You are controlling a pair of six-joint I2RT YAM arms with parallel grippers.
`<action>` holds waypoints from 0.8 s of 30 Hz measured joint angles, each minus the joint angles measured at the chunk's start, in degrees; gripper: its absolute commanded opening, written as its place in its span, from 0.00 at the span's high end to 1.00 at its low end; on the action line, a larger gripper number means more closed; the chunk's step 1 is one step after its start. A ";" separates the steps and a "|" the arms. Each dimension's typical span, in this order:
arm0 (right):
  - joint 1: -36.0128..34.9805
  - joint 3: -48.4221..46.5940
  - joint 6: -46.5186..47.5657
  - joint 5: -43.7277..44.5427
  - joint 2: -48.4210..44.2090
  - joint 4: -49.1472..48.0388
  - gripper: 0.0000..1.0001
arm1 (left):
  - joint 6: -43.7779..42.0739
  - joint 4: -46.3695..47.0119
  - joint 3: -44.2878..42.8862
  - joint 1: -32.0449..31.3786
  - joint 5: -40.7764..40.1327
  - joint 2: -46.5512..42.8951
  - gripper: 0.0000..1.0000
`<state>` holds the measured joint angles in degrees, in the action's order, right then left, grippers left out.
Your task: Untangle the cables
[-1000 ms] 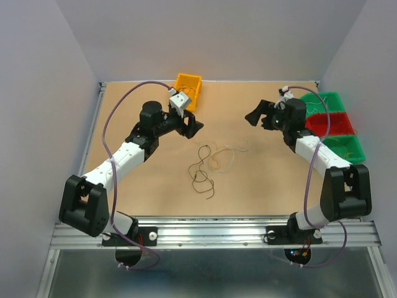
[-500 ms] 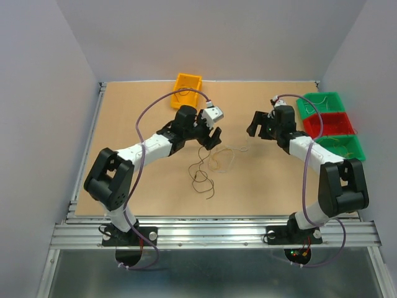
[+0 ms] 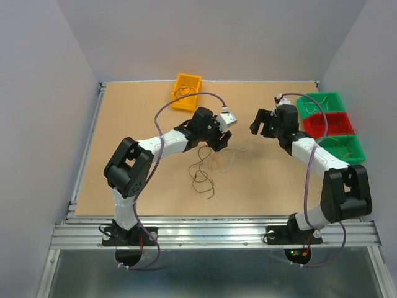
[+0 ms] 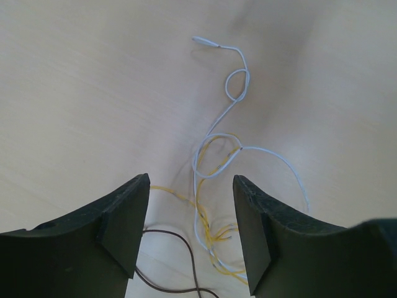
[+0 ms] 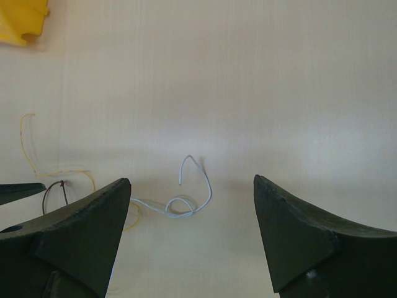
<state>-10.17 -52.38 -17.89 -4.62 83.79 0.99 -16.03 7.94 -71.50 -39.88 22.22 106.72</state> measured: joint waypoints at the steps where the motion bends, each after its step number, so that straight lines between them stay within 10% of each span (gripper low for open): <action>1: 0.00 0.09 0.00 0.13 -0.11 0.00 0.16 | -0.07 -0.26 -0.35 -0.13 -0.09 0.28 0.36; 11: 0.00 1.66 -0.04 0.50 -2.82 0.11 0.16 | -1.11 -2.49 -4.55 -1.49 -0.68 4.44 0.53; 17: 0.00 1.66 -0.09 1.11 -3.48 0.09 0.18 | -1.90 -4.15 -5.18 -2.10 -0.59 5.86 1.00; 24: 0.00 1.66 0.52 -0.28 -2.75 0.00 0.23 | -2.14 -5.44 -6.56 -2.14 -0.17 6.43 1.00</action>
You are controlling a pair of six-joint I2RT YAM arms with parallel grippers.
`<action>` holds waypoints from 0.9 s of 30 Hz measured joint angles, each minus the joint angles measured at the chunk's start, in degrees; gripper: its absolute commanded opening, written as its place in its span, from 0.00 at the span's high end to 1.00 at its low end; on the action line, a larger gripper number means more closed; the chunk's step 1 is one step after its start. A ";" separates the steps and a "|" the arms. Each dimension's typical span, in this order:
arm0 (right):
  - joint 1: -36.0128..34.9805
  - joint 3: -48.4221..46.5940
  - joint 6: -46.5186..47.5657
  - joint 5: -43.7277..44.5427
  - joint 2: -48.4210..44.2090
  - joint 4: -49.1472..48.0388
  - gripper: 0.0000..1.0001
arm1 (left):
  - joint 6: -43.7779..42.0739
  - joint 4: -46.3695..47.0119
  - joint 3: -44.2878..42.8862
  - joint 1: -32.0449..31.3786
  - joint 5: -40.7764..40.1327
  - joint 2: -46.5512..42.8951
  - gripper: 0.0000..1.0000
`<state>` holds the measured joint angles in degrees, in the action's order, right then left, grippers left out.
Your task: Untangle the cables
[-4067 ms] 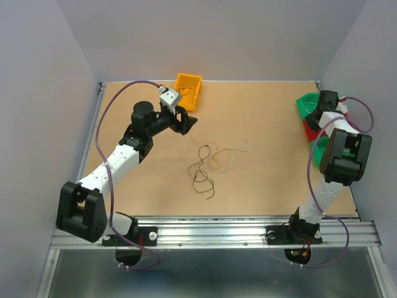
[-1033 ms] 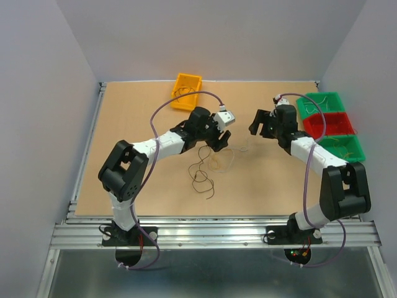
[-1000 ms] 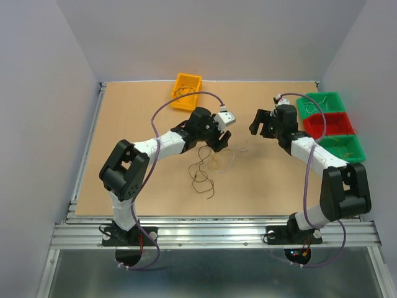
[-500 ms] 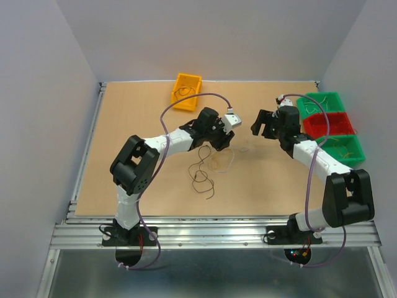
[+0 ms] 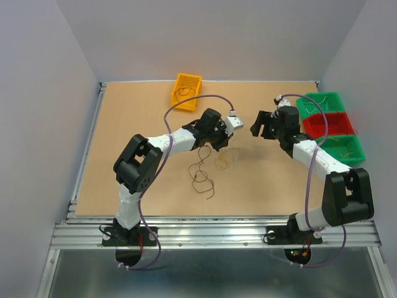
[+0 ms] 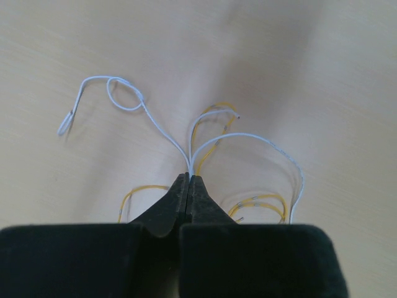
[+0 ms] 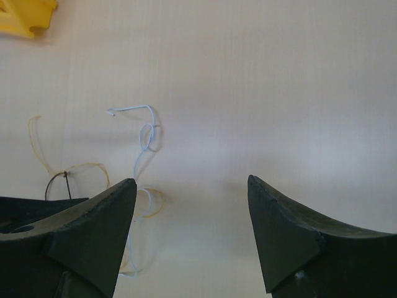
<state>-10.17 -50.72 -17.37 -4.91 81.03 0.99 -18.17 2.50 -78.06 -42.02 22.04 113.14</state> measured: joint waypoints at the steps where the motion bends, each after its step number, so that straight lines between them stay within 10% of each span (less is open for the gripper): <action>1: 0.00 0.00 0.37 -0.98 0.28 -0.07 0.23 | 0.00 -0.07 0.00 0.00 0.00 0.00 1.00; 27: -3.34 7.39 7.04 -42.42 1.16 -26.10 0.28 | 0.90 -0.85 7.21 0.02 2.73 -21.20 1.00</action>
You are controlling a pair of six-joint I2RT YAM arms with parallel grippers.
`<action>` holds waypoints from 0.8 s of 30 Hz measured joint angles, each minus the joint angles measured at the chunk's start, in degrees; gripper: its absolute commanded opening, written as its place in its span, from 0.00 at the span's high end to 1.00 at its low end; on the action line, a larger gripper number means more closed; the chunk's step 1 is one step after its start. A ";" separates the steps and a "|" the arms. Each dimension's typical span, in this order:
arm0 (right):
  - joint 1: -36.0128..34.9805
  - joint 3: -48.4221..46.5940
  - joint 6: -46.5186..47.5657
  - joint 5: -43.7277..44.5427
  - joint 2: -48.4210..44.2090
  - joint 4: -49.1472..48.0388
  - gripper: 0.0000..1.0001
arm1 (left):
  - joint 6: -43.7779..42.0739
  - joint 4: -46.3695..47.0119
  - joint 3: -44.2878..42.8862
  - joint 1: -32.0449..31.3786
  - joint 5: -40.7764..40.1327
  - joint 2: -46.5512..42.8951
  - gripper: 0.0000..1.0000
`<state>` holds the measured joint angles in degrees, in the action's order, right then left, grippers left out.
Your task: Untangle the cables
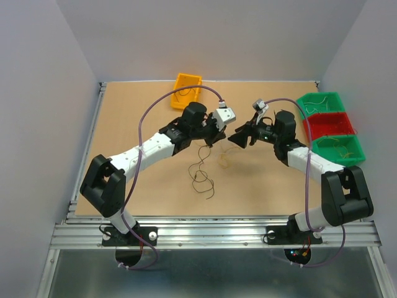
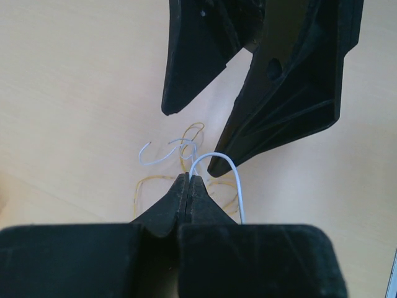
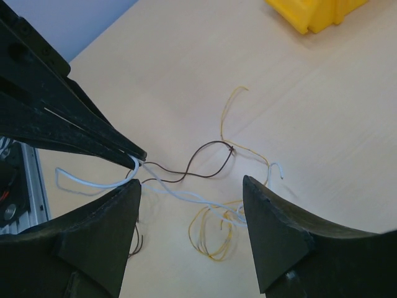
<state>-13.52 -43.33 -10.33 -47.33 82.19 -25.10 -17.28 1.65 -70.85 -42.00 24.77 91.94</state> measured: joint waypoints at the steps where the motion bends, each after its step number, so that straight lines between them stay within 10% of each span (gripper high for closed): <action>1: -0.02 0.00 -0.24 0.59 0.00 -0.17 0.28 | 0.00 -0.24 0.17 -0.02 -0.09 0.00 1.00; 24: -0.04 5.25 -1.64 -1.68 -8.52 -5.22 0.17 | 0.76 -1.36 1.09 0.00 -4.39 -0.98 1.00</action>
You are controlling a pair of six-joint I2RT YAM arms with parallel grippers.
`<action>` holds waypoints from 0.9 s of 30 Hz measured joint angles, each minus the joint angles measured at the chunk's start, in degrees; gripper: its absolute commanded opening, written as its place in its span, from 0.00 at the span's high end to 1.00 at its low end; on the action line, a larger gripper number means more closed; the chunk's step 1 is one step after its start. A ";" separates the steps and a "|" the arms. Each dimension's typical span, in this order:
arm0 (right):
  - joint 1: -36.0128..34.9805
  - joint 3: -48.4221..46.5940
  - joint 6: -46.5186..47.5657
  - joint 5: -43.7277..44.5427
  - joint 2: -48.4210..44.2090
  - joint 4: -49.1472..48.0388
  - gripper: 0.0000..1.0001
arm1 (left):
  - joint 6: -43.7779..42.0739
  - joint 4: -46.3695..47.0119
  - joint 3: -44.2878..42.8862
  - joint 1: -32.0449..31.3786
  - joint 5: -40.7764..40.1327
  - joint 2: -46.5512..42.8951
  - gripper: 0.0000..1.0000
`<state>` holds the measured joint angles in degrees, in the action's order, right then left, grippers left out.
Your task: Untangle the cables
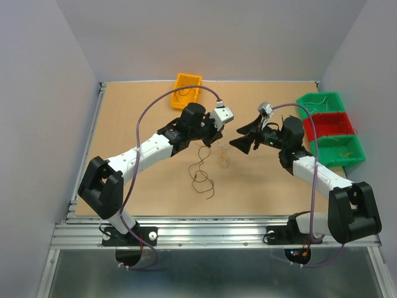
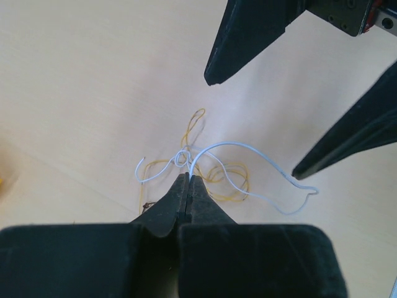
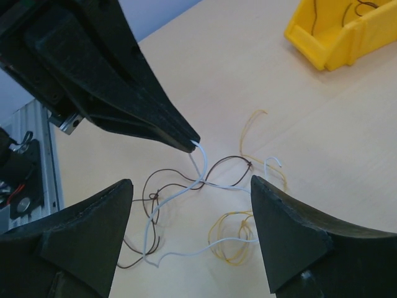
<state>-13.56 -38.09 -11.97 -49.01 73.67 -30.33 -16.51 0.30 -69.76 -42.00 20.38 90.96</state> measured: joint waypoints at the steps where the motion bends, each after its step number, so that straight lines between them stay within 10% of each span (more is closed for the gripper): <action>1: -0.02 0.07 0.11 -1.22 0.00 -0.35 0.13 | 0.17 -0.17 0.00 0.00 0.11 -0.13 1.00; 12: -4.09 0.02 3.72 -6.86 4.85 -2.73 0.10 | 3.52 -3.17 -0.98 0.00 5.79 -3.19 1.00; 22: -8.20 -1.33 7.17 -9.81 11.89 -3.10 0.34 | 5.75 -4.94 -1.25 0.04 10.21 -8.92 1.00; 27: -10.21 -2.01 8.70 -10.93 11.91 -3.17 0.62 | 7.45 -4.94 -1.60 1.16 11.63 -11.26 1.00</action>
<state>-23.77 -40.10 -3.27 -59.94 85.58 -33.50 -9.06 -4.64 -71.35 -40.84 32.01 79.70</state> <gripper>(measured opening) 0.443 0.017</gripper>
